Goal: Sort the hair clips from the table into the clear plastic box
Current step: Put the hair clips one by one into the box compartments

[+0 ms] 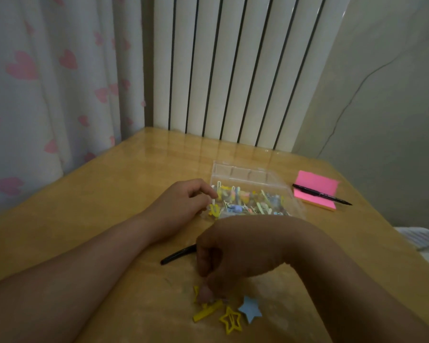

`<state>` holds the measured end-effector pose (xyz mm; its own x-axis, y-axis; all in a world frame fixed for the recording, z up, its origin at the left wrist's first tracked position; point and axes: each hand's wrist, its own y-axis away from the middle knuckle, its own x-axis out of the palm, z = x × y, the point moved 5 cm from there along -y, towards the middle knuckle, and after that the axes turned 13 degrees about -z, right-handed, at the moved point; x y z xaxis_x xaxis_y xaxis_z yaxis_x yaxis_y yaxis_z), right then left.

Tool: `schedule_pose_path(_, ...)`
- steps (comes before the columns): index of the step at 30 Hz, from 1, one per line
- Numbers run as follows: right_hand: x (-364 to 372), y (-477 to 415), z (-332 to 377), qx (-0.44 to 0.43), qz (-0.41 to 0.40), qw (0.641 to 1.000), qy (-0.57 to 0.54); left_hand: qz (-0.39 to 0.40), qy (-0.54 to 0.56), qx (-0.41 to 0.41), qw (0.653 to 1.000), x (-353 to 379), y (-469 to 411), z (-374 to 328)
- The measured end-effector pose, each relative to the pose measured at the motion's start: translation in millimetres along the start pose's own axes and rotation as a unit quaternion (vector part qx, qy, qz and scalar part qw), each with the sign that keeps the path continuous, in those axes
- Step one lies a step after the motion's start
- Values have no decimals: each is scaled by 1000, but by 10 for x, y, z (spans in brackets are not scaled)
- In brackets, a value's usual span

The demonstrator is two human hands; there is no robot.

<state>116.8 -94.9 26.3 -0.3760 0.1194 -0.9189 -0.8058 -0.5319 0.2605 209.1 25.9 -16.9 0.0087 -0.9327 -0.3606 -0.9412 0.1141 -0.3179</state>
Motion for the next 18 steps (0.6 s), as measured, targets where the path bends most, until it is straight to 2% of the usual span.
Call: schedule_pose_path(18,41,-23,-19,-21,9,1000,0,0,2,-3,1000,2,7,-12)
